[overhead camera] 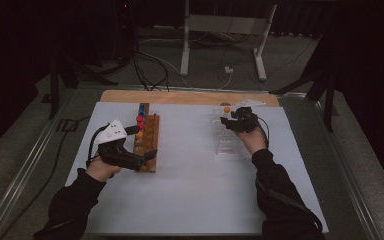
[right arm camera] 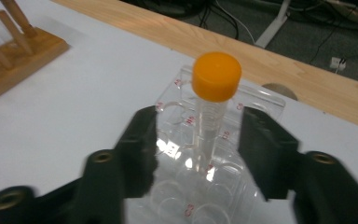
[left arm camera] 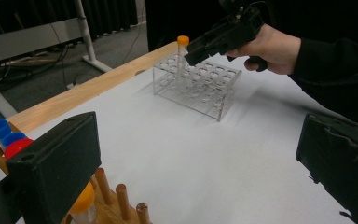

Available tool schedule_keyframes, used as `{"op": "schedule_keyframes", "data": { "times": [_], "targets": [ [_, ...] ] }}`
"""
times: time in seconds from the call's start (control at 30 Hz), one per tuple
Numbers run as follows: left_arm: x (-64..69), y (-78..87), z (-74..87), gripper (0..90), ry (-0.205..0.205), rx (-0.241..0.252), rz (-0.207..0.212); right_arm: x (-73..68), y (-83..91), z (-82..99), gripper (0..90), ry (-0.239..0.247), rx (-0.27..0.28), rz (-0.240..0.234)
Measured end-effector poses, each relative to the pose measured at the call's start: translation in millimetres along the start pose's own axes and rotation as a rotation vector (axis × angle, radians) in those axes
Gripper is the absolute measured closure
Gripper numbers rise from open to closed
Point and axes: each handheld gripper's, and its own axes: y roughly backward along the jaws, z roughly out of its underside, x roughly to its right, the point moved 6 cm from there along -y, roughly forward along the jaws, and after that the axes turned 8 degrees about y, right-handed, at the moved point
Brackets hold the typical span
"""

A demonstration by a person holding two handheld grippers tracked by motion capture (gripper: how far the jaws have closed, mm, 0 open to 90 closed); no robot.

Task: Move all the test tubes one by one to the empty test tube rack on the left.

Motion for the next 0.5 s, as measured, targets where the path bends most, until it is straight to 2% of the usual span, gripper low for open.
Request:
{"op": "schedule_keyframes", "data": {
  "times": [0.23, 0.37, 0.5],
  "targets": [
    [0.5, 0.5, -0.3, 0.6, -0.004, -0.001, 0.002, 3.6, -9.9, -1.1, 64.6, 0.001, -0.02, -0.012],
    [0.7, 0.6, -0.2, 0.6, -0.004, -0.002, 0.003, 4.8, -12.8, -1.6, 72.8, 0.001, -0.028, 0.003],
    [-0.1, 0.3, 0.2, 0.6, 0.002, -0.001, 0.003, 7.1, -11.0, -2.8, 75.2, 0.001, -0.02, 0.013]
  ]
}}
